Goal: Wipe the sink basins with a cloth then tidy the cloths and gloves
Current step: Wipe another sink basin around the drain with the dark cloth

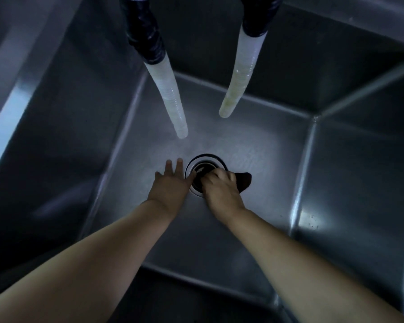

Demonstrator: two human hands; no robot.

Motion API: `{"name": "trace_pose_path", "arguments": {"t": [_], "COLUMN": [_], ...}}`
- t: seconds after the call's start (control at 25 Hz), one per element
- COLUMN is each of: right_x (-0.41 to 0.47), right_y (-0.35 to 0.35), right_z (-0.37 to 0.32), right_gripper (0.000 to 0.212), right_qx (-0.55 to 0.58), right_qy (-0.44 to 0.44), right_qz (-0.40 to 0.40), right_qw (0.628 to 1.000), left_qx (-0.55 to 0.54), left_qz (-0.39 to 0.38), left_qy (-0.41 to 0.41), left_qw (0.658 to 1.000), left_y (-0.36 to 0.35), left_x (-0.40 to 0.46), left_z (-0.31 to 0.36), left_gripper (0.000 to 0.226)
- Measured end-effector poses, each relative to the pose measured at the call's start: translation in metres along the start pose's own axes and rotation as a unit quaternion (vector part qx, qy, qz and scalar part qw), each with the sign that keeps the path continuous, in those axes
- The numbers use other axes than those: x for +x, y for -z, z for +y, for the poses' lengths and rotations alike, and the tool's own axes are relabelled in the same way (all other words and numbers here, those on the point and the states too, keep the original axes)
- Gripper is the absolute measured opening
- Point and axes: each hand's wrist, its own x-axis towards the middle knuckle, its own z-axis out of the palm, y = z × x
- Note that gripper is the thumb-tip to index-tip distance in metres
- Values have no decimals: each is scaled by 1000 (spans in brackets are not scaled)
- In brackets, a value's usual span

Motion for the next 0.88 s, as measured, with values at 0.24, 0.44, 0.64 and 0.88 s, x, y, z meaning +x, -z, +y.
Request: {"name": "trace_pose_path", "arguments": {"t": [0.24, 0.44, 0.64, 0.88], "right_x": [-27, -16, 3, 106], "right_y": [17, 44, 26, 20], "right_z": [10, 22, 39, 49], "right_gripper": [35, 29, 52, 60], "right_qx": [108, 115, -77, -66], "right_qy": [-131, -234, -89, -180], "right_qz": [194, 311, -33, 62], "right_qw": [966, 914, 992, 980], "left_qx": [-34, -121, -45, 44], "left_qz": [21, 79, 55, -57], "left_qy": [-1, 9, 53, 45], "left_qw": [999, 989, 996, 996], "left_y": [0, 3, 7, -19], "left_x": [-6, -23, -39, -40], "left_z": [-3, -29, -65, -60], "left_gripper": [92, 79, 80, 110]}}
